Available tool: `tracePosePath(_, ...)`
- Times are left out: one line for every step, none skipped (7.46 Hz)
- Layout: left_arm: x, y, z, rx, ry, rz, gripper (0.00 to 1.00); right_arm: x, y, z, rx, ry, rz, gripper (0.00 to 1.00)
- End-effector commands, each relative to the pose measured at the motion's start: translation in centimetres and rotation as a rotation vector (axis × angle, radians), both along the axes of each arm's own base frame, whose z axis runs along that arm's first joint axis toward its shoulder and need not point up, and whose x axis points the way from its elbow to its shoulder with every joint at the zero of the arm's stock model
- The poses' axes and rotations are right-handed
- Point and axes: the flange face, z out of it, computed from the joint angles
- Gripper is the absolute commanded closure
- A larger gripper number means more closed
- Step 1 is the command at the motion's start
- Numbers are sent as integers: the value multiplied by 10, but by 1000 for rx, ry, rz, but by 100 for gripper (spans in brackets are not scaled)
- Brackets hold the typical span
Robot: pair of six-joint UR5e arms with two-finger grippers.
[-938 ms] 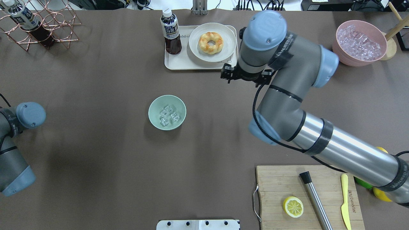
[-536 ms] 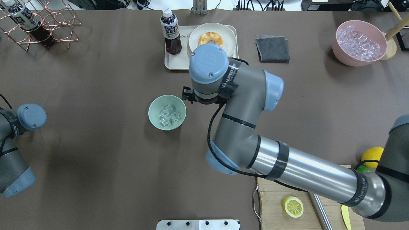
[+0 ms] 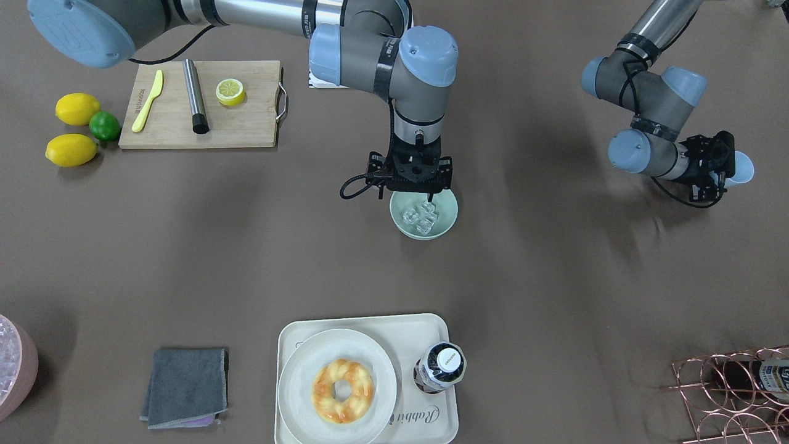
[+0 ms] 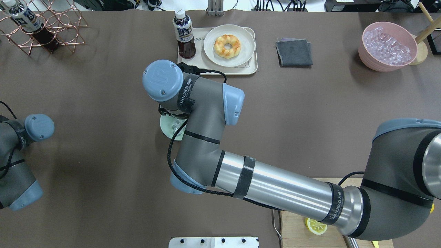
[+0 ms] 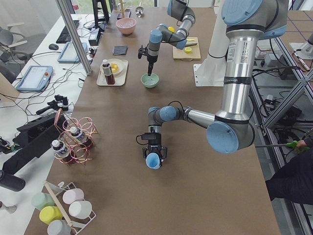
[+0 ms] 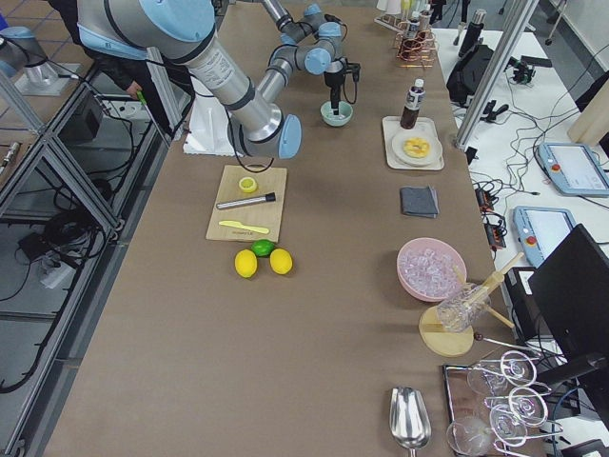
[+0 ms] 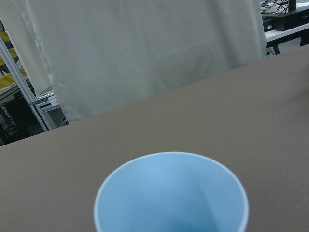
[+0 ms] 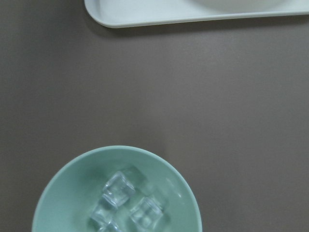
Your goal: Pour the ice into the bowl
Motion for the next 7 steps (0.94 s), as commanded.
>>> tracePosePath(2, -1, 2, -1, 2, 8, 23, -15, -11, 10, 18, 0, 3, 2)
tracePosePath(3, -3, -6, 8, 12, 15, 3, -5, -24, 15, 28, 9, 6, 2)
tracePosePath(7, -6, -20, 10, 36, 50, 3, 2, -33, 23, 29, 17, 13, 2)
tracePosePath(6, -7, -38, 23, 63, 76, 3, 8, -37, 33, 25, 20, 17, 2)
tracePosePath(6, -7, -43, 24, 66, 78, 3, 11, -37, 44, 28, 10, 18, 2)
tracePosePath(6, -8, -46, 20, 67, 92, 3, 10, -37, 55, 31, -1, 17, 11)
tracePosePath(2, -7, -55, 20, 81, 124, 3, 9, -36, 54, 32, -4, 18, 31)
